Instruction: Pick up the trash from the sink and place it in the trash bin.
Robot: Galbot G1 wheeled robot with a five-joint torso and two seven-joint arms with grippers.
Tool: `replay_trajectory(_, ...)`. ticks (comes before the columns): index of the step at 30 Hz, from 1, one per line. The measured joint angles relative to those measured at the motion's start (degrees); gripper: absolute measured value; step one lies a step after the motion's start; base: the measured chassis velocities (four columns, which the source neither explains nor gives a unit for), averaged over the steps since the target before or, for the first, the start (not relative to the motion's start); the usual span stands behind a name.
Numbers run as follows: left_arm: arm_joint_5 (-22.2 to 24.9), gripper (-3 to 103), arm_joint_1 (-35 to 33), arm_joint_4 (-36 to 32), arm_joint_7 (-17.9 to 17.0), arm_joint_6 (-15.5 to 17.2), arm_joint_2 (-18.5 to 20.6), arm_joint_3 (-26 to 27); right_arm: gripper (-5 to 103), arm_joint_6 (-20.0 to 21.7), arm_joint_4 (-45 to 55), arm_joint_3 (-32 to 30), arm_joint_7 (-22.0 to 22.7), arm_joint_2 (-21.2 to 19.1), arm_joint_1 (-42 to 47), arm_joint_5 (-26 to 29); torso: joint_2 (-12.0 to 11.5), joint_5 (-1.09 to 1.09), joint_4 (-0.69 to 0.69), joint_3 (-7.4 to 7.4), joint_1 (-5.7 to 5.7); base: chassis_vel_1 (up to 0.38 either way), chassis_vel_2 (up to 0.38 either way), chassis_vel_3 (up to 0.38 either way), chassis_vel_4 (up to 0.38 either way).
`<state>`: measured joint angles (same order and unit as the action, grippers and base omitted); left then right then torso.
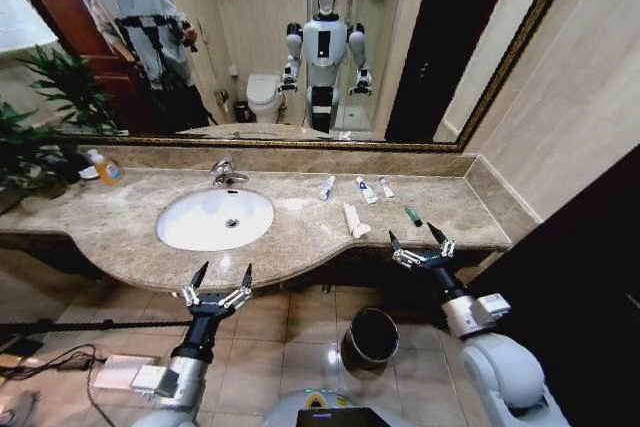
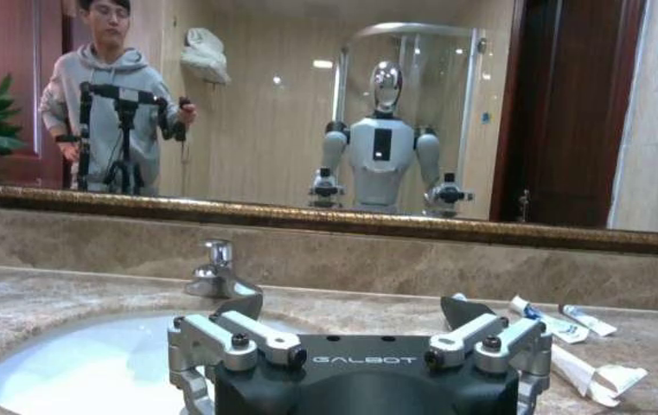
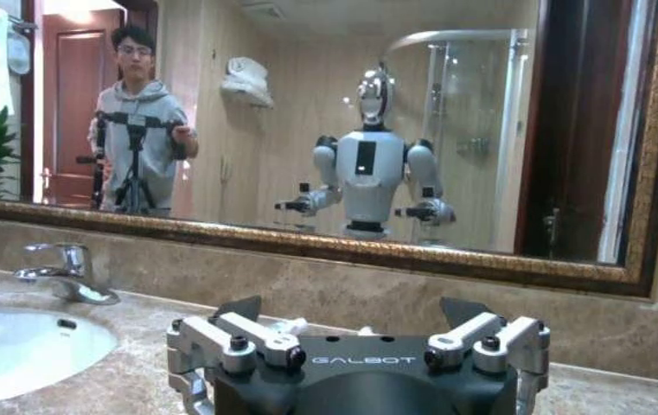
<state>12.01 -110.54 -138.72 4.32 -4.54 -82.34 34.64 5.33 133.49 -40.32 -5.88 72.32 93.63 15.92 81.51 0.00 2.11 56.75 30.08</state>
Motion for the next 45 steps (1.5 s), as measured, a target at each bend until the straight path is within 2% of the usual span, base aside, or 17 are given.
replay_trajectory(32,0.00,100,0.00,0.00,0.00,0.00,0.00,0.00,100,0.24,-2.01,0.85,-0.58,-0.29,-1.49,-0.89,0.00,0.00,0.00,0.00,0.00,0.000,0.000,0.000,0.000)
replay_trajectory(37,0.00,100,0.00,0.00,0.00,0.00,0.00,0.00,100,1.89,-5.35,1.42,0.29,-1.83,-4.77,0.42,0.00,0.00,-0.01,0.00,0.00,0.000,0.000,0.000,0.000)
replay_trajectory(45,0.00,100,0.00,0.00,0.00,0.00,0.00,0.00,100,4.58,-17.72,3.17,1.69,-6.35,-15.25,1.54,0.00,0.00,0.01,0.01,0.01,0.000,0.000,0.000,0.000)
